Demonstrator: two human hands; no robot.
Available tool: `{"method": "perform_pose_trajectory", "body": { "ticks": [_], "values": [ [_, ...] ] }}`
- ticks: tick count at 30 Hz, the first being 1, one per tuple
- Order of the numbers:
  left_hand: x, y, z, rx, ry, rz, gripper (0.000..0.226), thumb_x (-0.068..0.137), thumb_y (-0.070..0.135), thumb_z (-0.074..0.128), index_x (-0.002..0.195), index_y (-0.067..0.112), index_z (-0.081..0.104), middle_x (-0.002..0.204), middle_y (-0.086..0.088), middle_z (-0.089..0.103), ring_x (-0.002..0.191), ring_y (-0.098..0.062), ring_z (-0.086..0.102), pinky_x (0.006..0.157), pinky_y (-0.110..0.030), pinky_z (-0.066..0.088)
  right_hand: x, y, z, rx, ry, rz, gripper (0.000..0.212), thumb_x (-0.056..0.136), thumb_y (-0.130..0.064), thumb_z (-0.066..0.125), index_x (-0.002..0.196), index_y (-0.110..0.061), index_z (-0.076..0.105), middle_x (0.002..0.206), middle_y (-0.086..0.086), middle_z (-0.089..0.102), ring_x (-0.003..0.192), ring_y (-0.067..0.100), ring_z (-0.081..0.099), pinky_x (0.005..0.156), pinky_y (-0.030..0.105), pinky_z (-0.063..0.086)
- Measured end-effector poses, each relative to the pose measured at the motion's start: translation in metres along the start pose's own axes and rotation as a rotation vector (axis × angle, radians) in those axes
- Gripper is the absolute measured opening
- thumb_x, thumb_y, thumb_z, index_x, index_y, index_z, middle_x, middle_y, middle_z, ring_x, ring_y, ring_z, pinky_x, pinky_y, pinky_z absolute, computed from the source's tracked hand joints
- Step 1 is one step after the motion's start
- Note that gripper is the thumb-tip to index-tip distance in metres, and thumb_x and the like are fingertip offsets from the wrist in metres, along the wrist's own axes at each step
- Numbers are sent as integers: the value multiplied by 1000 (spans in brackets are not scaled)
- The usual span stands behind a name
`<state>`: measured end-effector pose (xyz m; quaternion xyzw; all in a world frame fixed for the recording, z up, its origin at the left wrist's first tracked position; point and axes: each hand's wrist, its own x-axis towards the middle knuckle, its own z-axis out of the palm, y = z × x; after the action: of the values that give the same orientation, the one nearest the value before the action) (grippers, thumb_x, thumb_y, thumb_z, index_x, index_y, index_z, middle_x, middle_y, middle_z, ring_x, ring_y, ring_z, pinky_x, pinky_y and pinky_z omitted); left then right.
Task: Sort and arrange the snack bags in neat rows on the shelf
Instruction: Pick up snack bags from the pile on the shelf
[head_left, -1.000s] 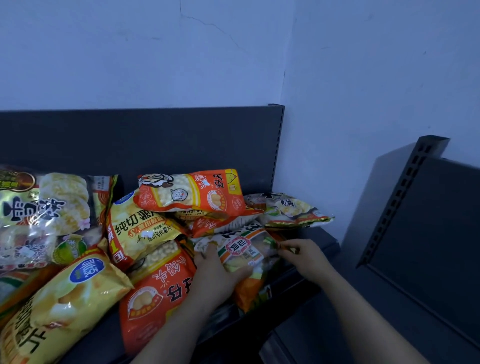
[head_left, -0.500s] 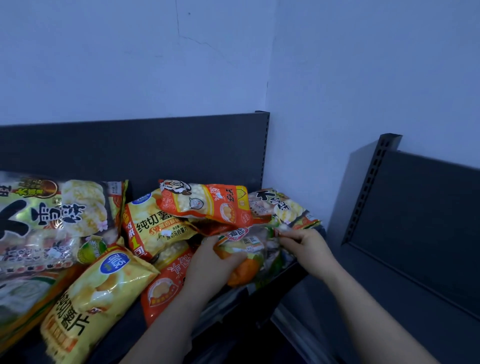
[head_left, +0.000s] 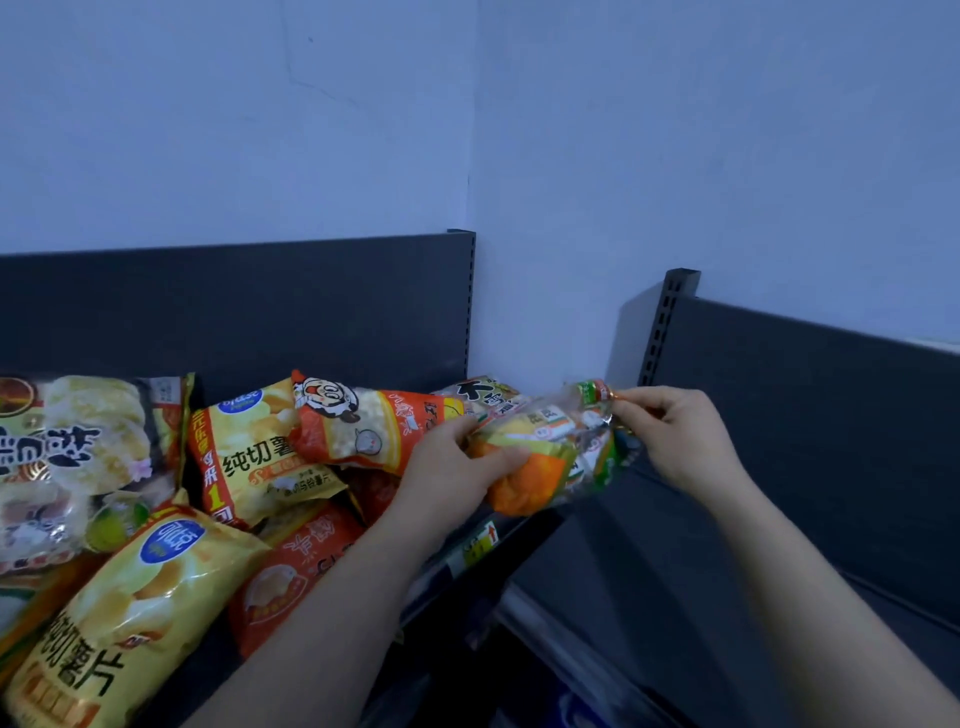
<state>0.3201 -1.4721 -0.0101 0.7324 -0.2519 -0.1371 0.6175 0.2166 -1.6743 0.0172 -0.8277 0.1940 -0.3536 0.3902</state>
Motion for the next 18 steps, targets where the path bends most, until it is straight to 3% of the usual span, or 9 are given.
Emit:
{"method": "perform_pose_trajectory", "body": {
  "ticks": [2, 6, 11, 13, 18],
  "values": [
    [19, 7, 2, 41, -18, 57, 83, 59, 52, 81, 132, 21, 58, 126, 4, 63, 109, -15, 62, 92, -44, 55, 10, 5, -1, 27, 36, 23, 11, 90, -14, 66, 91, -16, 77, 82, -2, 73, 74, 9, 62, 61, 15, 46],
    [62, 7, 2, 129, -34, 111, 87, 53, 57, 77, 132, 27, 58, 120, 9, 67, 105, -11, 65, 90, -40, 56, 38, 24, 14, 68, 68, 47, 13, 89, -13, 67, 99, -11, 76, 90, 4, 72, 84, 15, 65, 71, 20, 46],
    [114, 8, 0, 212, 2, 91, 68, 79, 23, 80, 140, 22, 50, 132, 4, 56, 115, -15, 57, 98, -38, 50, 88, 45, 44, 78, 24, 34, 17, 90, -10, 65, 104, -8, 74, 93, 2, 68, 85, 13, 62, 72, 13, 47],
    [139, 4, -2, 271, 29, 80, 71, 82, 22, 77, 145, 21, 44, 137, 1, 51, 120, -17, 52, 101, -37, 48, 111, 54, 58, 81, -4, 40, 19, 91, -10, 64, 108, -6, 73, 99, 3, 68, 90, 14, 61, 80, 22, 48],
    [197, -11, -8, 374, 88, 101, 68, 85, 21, 74, 146, 23, 42, 134, 7, 47, 113, -9, 46, 92, -25, 42, 163, 78, 101, 71, -61, 45, 22, 93, -13, 62, 113, -8, 71, 103, 5, 66, 96, 16, 60, 83, 22, 43]
  ]
}}
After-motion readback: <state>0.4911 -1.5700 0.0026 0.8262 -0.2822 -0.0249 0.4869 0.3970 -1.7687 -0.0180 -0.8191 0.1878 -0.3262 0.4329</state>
